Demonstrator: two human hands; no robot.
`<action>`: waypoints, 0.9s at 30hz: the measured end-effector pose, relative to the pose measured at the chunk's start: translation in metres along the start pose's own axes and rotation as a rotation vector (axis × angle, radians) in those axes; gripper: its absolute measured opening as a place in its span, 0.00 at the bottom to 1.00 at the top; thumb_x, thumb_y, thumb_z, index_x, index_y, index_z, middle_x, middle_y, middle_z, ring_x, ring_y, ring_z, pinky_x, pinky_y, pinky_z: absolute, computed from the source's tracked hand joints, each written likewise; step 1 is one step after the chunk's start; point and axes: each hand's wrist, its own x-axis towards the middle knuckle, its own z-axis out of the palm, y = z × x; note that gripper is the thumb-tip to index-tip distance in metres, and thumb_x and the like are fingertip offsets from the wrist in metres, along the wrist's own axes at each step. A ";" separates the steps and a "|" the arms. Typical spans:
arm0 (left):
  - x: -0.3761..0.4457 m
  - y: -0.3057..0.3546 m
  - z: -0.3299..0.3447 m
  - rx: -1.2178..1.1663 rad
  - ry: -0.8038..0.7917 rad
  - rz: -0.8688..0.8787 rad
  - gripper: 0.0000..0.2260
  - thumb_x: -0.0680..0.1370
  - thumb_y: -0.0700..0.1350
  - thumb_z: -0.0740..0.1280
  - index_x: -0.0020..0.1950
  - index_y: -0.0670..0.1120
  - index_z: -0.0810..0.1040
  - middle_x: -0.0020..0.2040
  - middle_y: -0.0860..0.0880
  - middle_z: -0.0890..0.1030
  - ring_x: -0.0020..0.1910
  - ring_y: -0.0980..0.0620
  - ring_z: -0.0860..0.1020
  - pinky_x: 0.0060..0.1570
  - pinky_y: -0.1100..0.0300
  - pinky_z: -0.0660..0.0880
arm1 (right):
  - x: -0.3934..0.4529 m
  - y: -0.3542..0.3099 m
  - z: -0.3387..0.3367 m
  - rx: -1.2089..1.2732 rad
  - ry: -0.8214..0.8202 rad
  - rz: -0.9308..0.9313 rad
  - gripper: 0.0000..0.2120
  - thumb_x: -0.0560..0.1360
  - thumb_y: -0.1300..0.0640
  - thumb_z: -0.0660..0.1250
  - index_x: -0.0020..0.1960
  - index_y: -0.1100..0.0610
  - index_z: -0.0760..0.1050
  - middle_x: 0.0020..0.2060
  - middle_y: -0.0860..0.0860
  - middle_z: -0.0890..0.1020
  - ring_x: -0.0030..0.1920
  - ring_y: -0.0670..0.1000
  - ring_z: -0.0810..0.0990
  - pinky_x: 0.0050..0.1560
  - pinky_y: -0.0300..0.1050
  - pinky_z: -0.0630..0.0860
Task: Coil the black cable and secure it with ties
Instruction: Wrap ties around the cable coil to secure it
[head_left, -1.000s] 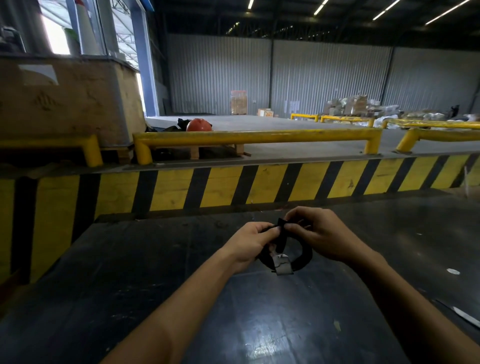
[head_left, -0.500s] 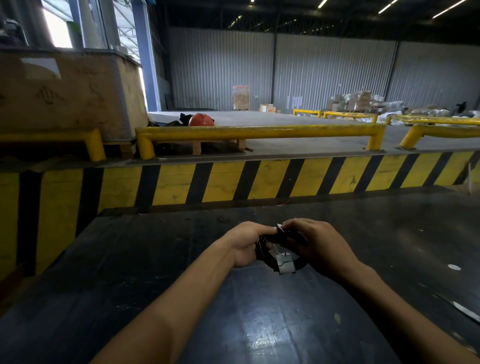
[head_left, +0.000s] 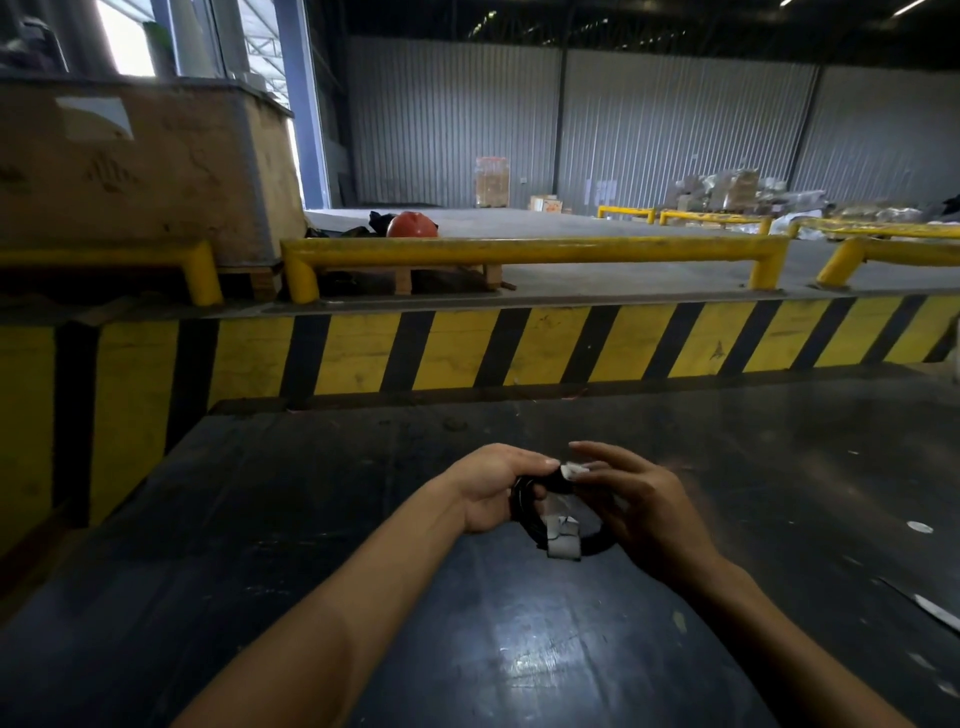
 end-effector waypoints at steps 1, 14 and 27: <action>0.002 -0.005 0.001 0.010 0.021 -0.011 0.13 0.77 0.39 0.64 0.60 0.35 0.77 0.44 0.44 0.78 0.32 0.56 0.72 0.35 0.63 0.72 | -0.005 0.001 0.004 -0.004 -0.014 -0.007 0.10 0.71 0.57 0.70 0.51 0.55 0.83 0.58 0.51 0.81 0.50 0.45 0.83 0.48 0.35 0.79; 0.018 -0.047 -0.013 0.256 -0.044 0.063 0.11 0.78 0.38 0.64 0.57 0.35 0.79 0.47 0.41 0.79 0.36 0.55 0.76 0.38 0.65 0.76 | -0.036 0.015 0.023 0.722 -0.254 0.795 0.12 0.74 0.46 0.66 0.54 0.52 0.74 0.49 0.52 0.82 0.41 0.45 0.85 0.36 0.36 0.79; 0.029 -0.177 -0.044 -0.182 0.068 -0.289 0.10 0.71 0.44 0.74 0.50 0.44 0.79 0.48 0.45 0.81 0.48 0.45 0.81 0.40 0.49 0.81 | -0.104 0.053 0.126 0.925 -0.085 1.373 0.09 0.76 0.58 0.66 0.47 0.65 0.77 0.40 0.60 0.82 0.39 0.55 0.82 0.36 0.44 0.78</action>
